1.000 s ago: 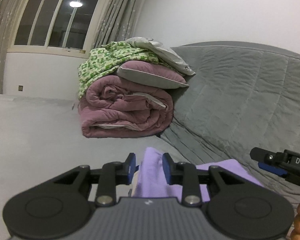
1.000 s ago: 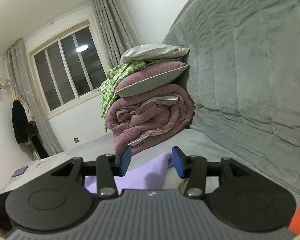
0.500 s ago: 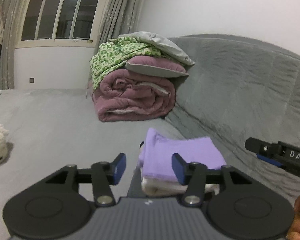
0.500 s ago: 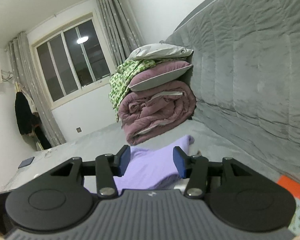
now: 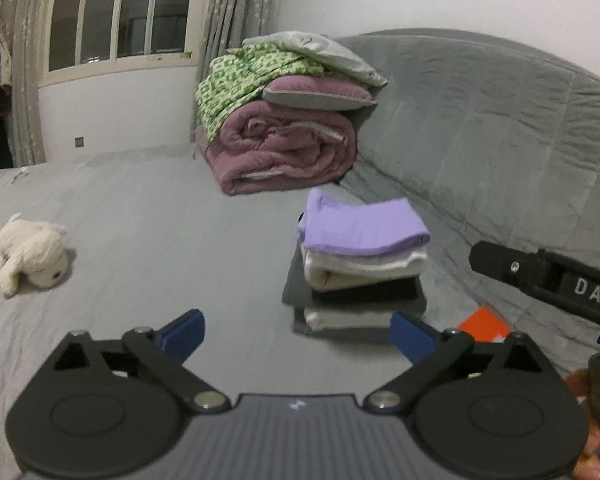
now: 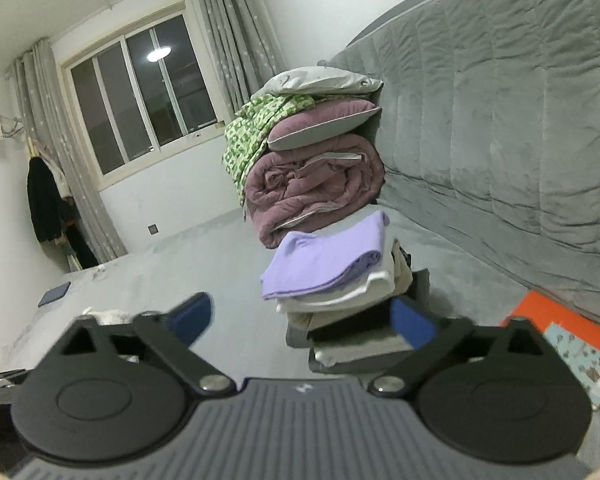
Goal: Fold clothes
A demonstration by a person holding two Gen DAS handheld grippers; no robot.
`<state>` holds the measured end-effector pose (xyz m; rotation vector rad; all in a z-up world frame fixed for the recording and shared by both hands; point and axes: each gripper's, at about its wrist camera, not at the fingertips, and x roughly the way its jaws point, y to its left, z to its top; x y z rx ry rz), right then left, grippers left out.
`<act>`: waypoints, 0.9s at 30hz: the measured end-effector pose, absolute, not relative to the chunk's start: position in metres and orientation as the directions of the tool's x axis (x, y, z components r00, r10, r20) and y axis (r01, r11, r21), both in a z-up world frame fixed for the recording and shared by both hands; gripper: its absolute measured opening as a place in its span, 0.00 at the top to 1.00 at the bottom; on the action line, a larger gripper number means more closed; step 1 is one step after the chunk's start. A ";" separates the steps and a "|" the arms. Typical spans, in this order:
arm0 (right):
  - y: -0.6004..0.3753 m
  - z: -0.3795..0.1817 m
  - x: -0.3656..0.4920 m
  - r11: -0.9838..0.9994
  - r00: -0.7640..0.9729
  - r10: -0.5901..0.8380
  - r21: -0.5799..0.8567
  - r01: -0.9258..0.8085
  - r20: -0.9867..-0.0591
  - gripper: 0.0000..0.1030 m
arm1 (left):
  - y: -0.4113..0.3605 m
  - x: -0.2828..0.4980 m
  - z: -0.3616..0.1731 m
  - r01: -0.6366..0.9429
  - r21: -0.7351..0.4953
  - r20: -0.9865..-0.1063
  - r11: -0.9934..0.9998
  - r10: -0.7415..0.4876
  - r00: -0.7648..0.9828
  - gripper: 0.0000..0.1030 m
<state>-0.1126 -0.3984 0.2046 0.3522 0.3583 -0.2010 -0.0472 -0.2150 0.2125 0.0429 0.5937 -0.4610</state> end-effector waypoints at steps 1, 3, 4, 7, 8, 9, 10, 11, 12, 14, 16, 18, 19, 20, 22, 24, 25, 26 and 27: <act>-0.395 0.204 -0.115 0.921 0.915 -0.131 0.295 0.255 -0.381 0.00 | -0.213 -0.050 0.212 0.426 -0.083 -0.560 0.901 -0.396 0.728 0.01; -0.388 0.204 -0.119 0.922 0.907 -0.136 0.285 0.263 -0.398 0.00 | -0.209 -0.057 0.209 0.413 -0.067 -0.580 0.908 -0.373 0.724 0.01; -0.385 0.203 -0.119 0.922 0.902 -0.138 0.280 0.268 -0.409 0.00 | -0.208 -0.060 0.208 0.409 -0.061 -0.587 0.911 -0.364 0.723 0.01; -0.381 0.197 -0.117 0.920 0.888 -0.124 0.284 0.270 -0.443 0.00 | -0.205 -0.066 0.203 0.404 -0.043 -0.601 0.914 -0.346 0.720 0.01; -0.380 0.195 -0.116 0.920 0.883 -0.118 0.286 0.269 -0.454 0.00 | -0.204 -0.067 0.202 0.402 -0.037 -0.605 0.915 -0.341 0.720 0.01; -0.378 0.191 -0.116 0.919 0.878 -0.112 0.287 0.269 -0.466 0.00 | -0.204 -0.068 0.200 0.400 -0.032 -0.609 0.916 -0.335 0.719 0.01; -0.377 0.187 -0.116 0.918 0.872 -0.108 0.288 0.271 -0.478 0.00 | -0.203 -0.068 0.198 0.397 -0.028 -0.613 0.917 -0.329 0.718 0.01; -0.377 0.184 -0.114 0.916 0.865 -0.108 0.288 0.278 -0.490 0.00 | -0.202 -0.067 0.197 0.395 -0.026 -0.617 0.918 -0.326 0.716 0.01; -0.378 0.181 -0.113 0.914 0.858 -0.108 0.289 0.284 -0.501 0.00 | -0.202 -0.067 0.195 0.394 -0.028 -0.622 0.919 -0.325 0.712 0.01; -0.379 0.176 -0.112 0.910 0.846 -0.108 0.291 0.296 -0.523 0.00 | -0.201 -0.067 0.191 0.394 -0.029 -0.632 0.919 -0.322 0.705 0.01; -0.378 0.171 -0.114 0.907 0.836 -0.106 0.292 0.303 -0.538 0.00 | -0.202 -0.066 0.187 0.396 -0.026 -0.641 0.918 -0.319 0.698 0.01; -0.376 0.166 -0.115 0.905 0.826 -0.108 0.288 0.312 -0.553 0.00 | -0.203 -0.064 0.180 0.392 -0.026 -0.653 0.919 -0.313 0.690 0.01; -0.375 0.164 -0.116 0.905 0.821 -0.109 0.285 0.316 -0.561 0.00 | -0.204 -0.063 0.177 0.391 -0.027 -0.659 0.920 -0.310 0.685 0.01; -0.375 0.161 -0.116 0.905 0.817 -0.110 0.282 0.318 -0.566 0.00 | -0.204 -0.062 0.173 0.389 -0.027 -0.665 0.921 -0.307 0.681 0.01; -0.374 0.157 -0.117 0.906 0.810 -0.113 0.275 0.322 -0.576 0.00 | -0.206 -0.060 0.166 0.387 -0.026 -0.678 0.922 -0.300 0.671 0.01; -0.374 0.151 -0.116 0.906 0.801 -0.114 0.269 0.327 -0.588 0.00 | -0.207 -0.058 0.158 0.384 -0.023 -0.691 0.923 -0.292 0.661 0.01; -0.374 0.149 -0.116 0.906 0.796 -0.115 0.267 0.330 -0.594 0.00 | -0.207 -0.057 0.154 0.382 -0.022 -0.697 0.924 -0.288 0.656 0.01; -0.374 0.147 -0.117 0.905 0.792 -0.116 0.265 0.333 -0.599 0.00 | -0.207 -0.056 0.151 0.381 -0.023 -0.703 0.924 -0.286 0.651 0.01; -0.374 0.146 -0.118 0.904 0.789 -0.117 0.263 0.336 -0.604 0.00 | -0.207 -0.055 0.148 0.379 -0.025 -0.709 0.925 -0.284 0.646 0.01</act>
